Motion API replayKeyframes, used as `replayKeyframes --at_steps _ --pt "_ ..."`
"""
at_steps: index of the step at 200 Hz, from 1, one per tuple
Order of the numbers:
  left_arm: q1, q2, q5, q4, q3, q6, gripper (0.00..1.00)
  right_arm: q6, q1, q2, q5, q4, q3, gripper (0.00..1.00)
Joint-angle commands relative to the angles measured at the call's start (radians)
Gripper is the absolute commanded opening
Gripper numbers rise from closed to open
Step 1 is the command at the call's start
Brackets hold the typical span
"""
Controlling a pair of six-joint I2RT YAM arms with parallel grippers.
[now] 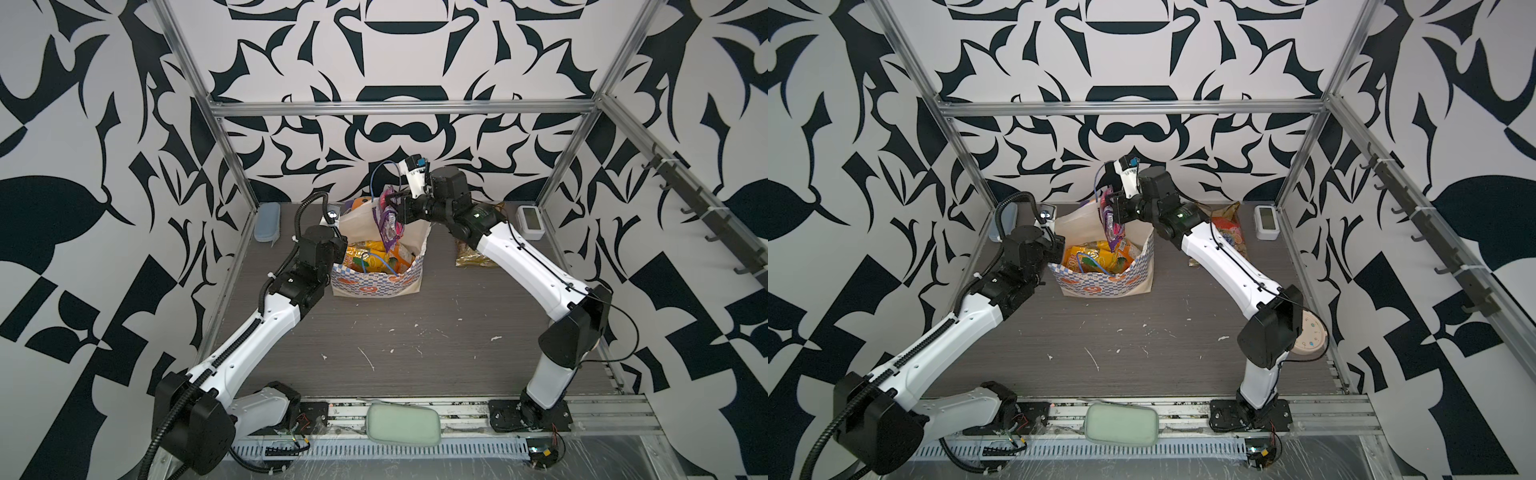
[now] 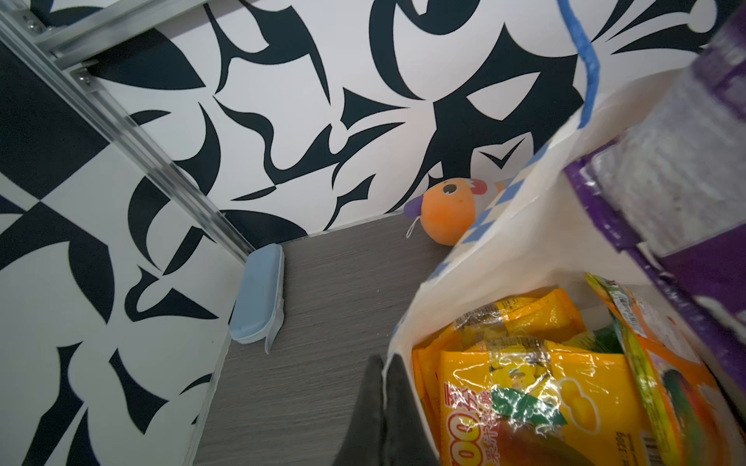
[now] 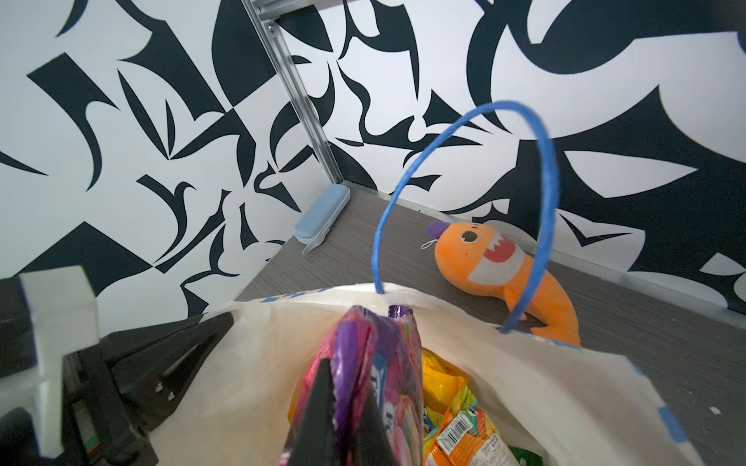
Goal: Take the snacks out of the paper bag
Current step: Pick up the snack from the paper bag, then place the snack at the middle-right of the table.
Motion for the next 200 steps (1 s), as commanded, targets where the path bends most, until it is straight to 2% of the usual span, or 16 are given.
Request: replayKeyframes --at_steps 1,46,76,106,152,176,200 --pt "0.028 -0.022 -0.023 0.100 0.067 -0.026 0.00 0.002 -0.012 -0.037 -0.070 0.107 0.102 0.00" --pt "0.064 -0.014 -0.039 0.088 0.066 -0.044 0.00 0.048 -0.027 -0.054 -0.157 0.094 0.187 0.00" --pt "0.082 -0.014 -0.026 0.093 0.056 -0.064 0.00 0.056 -0.039 -0.139 -0.163 0.096 0.148 0.00" --pt "0.084 -0.012 -0.020 0.102 0.056 -0.072 0.00 0.091 -0.104 -0.257 -0.122 0.063 0.073 0.00" --pt "0.084 -0.007 -0.003 0.108 0.052 -0.076 0.00 0.048 -0.257 -0.449 0.123 -0.129 -0.103 0.00" --pt "0.082 -0.005 0.007 0.108 0.050 -0.086 0.00 0.032 -0.365 -0.475 0.259 -0.286 -0.147 0.00" --pt "0.083 -0.005 0.017 0.113 0.044 -0.092 0.00 0.054 -0.478 -0.473 0.463 -0.383 -0.214 0.00"
